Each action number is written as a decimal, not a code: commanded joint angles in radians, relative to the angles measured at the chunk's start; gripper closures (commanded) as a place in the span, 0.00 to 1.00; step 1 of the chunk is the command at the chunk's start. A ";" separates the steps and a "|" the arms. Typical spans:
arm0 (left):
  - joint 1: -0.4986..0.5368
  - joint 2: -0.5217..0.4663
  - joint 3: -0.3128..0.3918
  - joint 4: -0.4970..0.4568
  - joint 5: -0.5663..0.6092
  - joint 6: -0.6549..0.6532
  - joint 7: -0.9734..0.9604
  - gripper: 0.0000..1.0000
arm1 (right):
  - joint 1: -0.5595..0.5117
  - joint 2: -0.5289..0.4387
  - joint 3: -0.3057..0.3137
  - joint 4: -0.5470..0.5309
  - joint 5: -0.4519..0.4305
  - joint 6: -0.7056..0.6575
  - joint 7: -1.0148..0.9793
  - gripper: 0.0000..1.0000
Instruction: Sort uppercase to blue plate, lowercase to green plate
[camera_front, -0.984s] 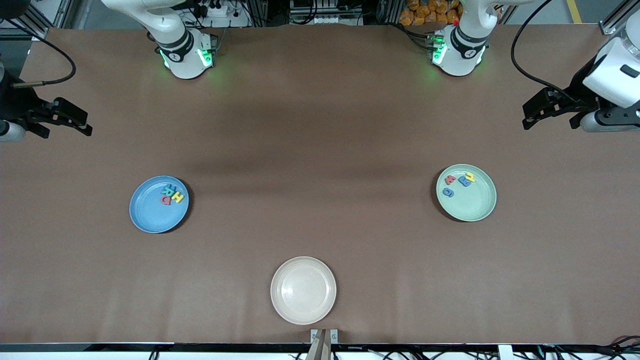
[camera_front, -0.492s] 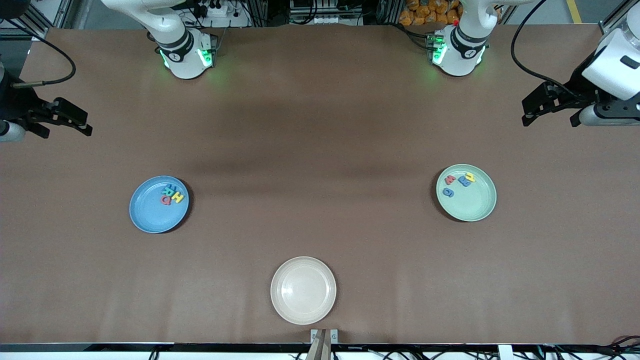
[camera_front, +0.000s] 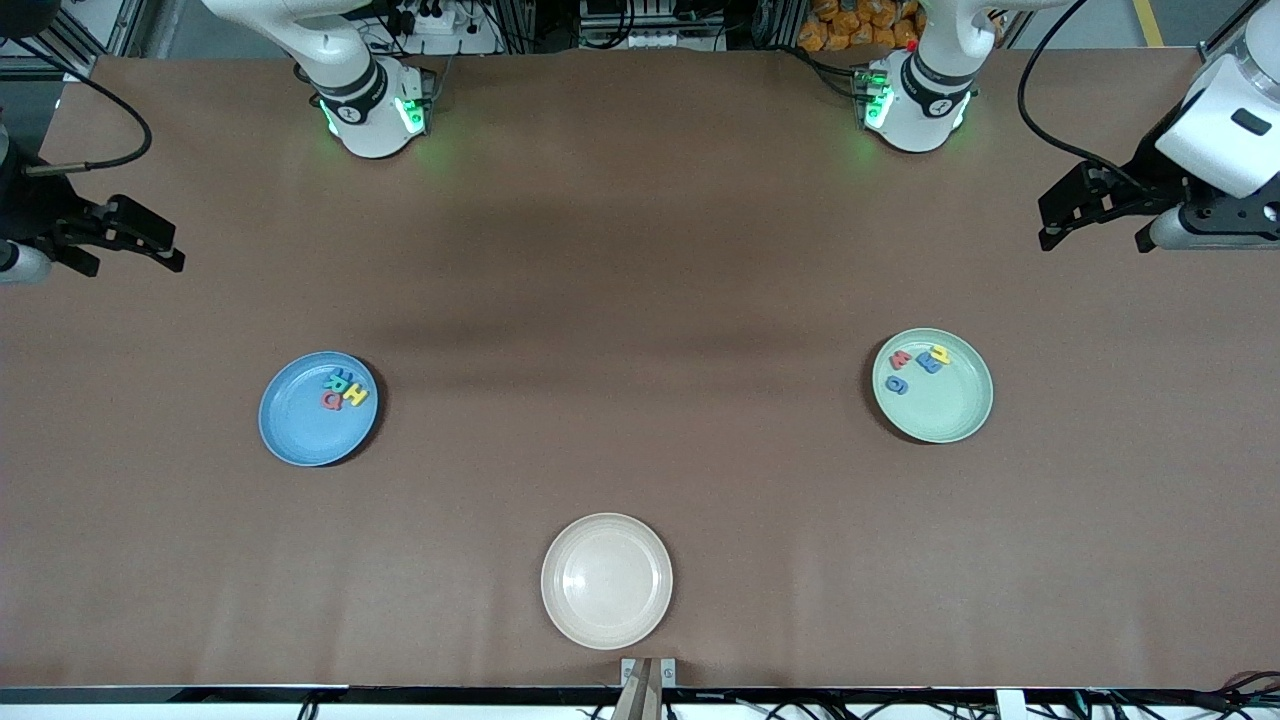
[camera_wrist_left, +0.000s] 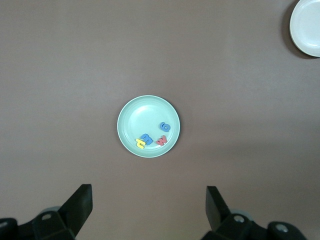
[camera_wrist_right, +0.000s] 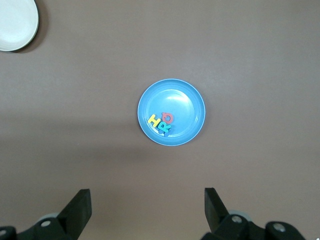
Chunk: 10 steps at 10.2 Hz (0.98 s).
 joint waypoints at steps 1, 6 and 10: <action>0.007 -0.008 -0.005 0.009 0.019 -0.016 0.021 0.00 | -0.005 0.014 -0.002 0.004 0.013 -0.008 -0.004 0.00; 0.009 -0.008 -0.005 0.009 0.016 -0.014 0.021 0.00 | -0.002 0.010 -0.001 -0.003 0.013 0.005 -0.001 0.00; 0.007 -0.006 -0.005 0.009 0.016 -0.014 0.021 0.00 | -0.003 0.011 -0.001 -0.003 0.015 -0.001 -0.001 0.00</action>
